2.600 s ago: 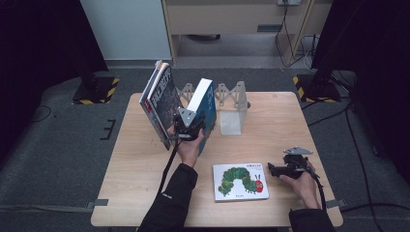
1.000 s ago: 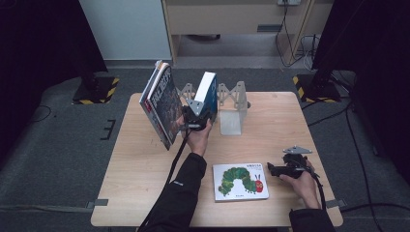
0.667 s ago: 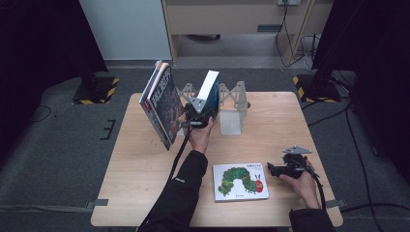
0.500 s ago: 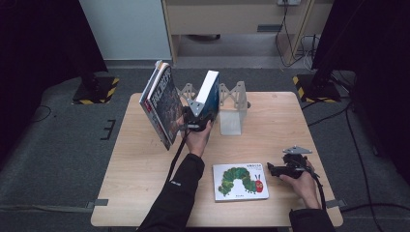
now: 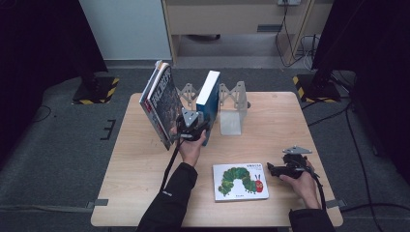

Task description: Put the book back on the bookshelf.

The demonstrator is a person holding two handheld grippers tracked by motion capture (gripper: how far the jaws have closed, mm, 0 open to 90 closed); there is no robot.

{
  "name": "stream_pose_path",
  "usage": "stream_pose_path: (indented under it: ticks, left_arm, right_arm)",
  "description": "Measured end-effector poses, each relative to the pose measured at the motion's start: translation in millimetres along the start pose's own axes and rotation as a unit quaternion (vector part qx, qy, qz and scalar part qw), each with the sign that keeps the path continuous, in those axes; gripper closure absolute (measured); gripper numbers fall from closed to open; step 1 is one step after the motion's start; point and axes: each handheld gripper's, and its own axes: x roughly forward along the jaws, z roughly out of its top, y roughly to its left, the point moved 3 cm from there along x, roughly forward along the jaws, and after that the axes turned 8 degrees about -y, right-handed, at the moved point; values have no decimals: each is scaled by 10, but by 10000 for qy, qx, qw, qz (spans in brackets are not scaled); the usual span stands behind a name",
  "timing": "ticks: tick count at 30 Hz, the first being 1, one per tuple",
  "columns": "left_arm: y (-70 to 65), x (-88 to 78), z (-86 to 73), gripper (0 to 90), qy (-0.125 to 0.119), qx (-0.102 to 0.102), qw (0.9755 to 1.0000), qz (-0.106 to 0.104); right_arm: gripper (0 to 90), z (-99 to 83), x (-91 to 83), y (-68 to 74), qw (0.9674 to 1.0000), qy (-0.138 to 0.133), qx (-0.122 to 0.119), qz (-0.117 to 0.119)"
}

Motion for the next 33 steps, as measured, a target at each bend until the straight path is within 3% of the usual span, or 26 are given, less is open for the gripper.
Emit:
stream_pose_path:
  ticks: [5, 15, 19, 24, 29, 33]
  left_arm:
    - [-43, 51, 31, 583, 88, -53, 9999, 138]
    - [-166, 216, 82, 577, 211, -171, 9994, 195]
    - [-205, 258, 76, 564, 178, -128, 9996, 161]
    - [-206, 214, 25, 519, 56, -26, 10000, -67]
    - [-204, 170, -69, 525, 252, 72, 9996, -108]
    - [-222, 186, -63, 539, 304, -82, 9995, -59]
  right_arm:
    - [20, 0, 1, -1, 10000, -5, -8, 0]
    - [20, 1, 2, 5, 10000, -7, 5, 11]
    - [20, 1, 2, 6, 10000, -8, -4, 23]
    - [20, 0, 0, 8, 10000, -1, -7, 30]
    - [20, 1, 1, 8, 10000, -6, -12, 32]
    - [21, 0, -1, 9, 10000, -2, -9, 26]
